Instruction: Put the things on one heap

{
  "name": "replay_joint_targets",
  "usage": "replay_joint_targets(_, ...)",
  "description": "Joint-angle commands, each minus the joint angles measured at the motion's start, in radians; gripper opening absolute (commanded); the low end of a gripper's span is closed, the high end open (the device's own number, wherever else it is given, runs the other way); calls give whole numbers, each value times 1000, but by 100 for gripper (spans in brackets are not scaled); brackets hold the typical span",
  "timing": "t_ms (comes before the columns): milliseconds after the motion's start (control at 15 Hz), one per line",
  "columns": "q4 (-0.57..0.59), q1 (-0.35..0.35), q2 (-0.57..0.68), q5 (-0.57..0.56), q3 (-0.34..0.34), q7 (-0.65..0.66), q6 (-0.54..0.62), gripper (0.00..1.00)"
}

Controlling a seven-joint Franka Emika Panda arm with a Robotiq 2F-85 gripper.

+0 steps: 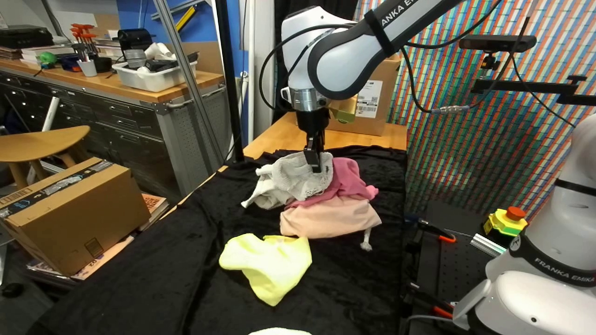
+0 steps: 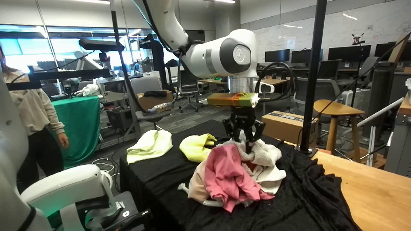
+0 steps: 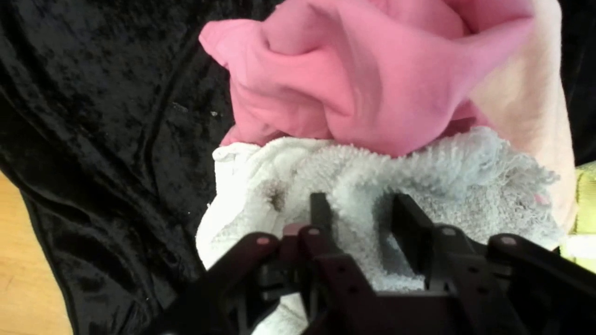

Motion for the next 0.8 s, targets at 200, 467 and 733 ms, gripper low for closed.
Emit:
replay_joint_targets(200,-5,7,-75,-8,12,-19,3,95)
replay_joint_targets(467,-37,18,-116,-39,24,-41,30,100)
replay_joint_targets(733,-83,37,-137,-28,47,-72,72,100)
